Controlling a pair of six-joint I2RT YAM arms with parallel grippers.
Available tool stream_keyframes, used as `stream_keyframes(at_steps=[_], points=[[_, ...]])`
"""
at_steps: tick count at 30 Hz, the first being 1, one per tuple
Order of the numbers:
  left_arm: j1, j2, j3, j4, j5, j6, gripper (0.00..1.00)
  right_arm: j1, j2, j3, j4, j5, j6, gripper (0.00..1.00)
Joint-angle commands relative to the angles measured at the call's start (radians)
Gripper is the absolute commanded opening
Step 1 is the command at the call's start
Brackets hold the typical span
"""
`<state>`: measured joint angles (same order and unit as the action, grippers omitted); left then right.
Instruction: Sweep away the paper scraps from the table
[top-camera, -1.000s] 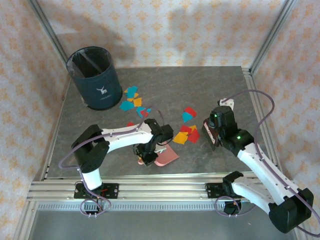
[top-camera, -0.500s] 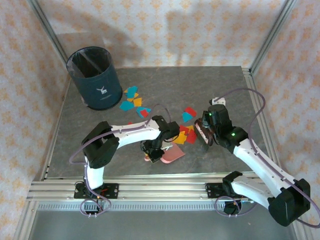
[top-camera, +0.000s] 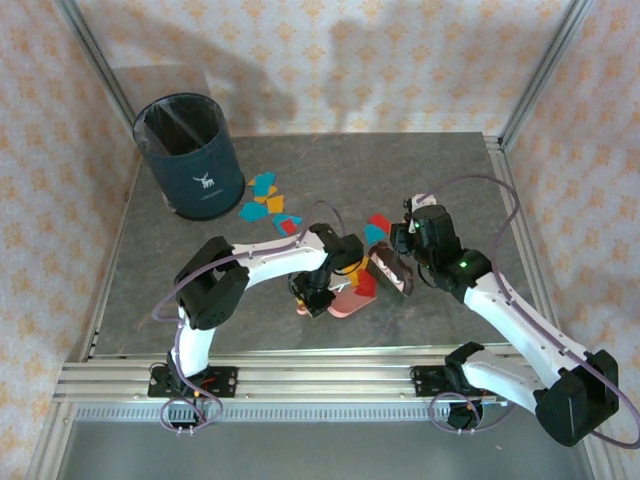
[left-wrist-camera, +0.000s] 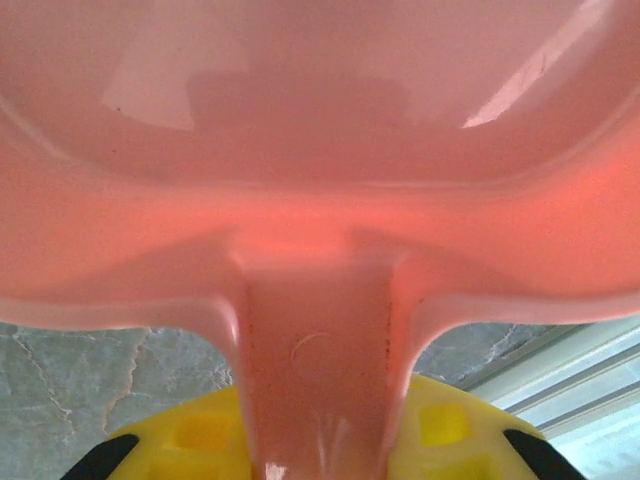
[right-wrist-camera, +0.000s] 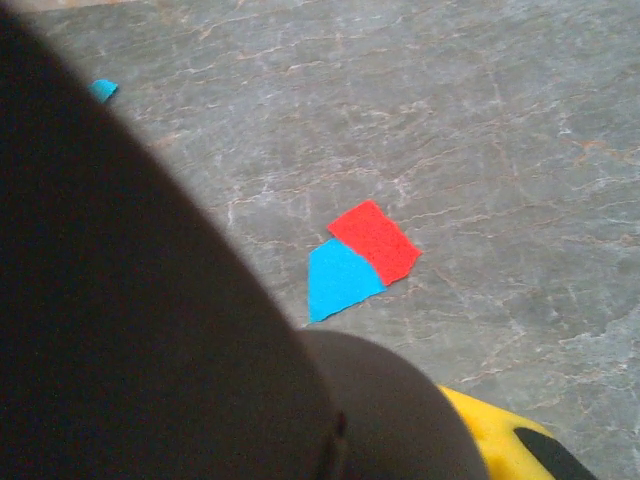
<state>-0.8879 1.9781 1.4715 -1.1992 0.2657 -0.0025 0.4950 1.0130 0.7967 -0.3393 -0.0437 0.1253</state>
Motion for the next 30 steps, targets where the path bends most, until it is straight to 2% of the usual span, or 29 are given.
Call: stream_keyframes(at_steps=[1,8,14,18,25,30], points=[[0.014,0.016,0.019,0.004,-0.002,-0.023,0.00,0.010,0.011,0.034,-0.034,-0.071,-0.017,0.00],[0.024,0.004,0.007,0.012,-0.008,-0.027,0.00,0.013,0.008,0.043,-0.023,-0.117,-0.012,0.00],[0.037,-0.037,-0.039,0.026,-0.012,-0.033,0.00,0.015,-0.047,0.009,0.062,-0.055,0.036,0.00],[0.055,-0.062,-0.082,0.043,-0.014,-0.038,0.00,0.013,-0.085,-0.019,0.113,0.071,0.072,0.00],[0.077,-0.107,-0.117,0.061,-0.005,-0.034,0.00,0.013,-0.104,-0.050,0.193,0.379,0.107,0.00],[0.092,-0.109,-0.123,0.064,-0.005,-0.026,0.00,-0.012,-0.055,-0.048,0.282,0.470,0.062,0.00]])
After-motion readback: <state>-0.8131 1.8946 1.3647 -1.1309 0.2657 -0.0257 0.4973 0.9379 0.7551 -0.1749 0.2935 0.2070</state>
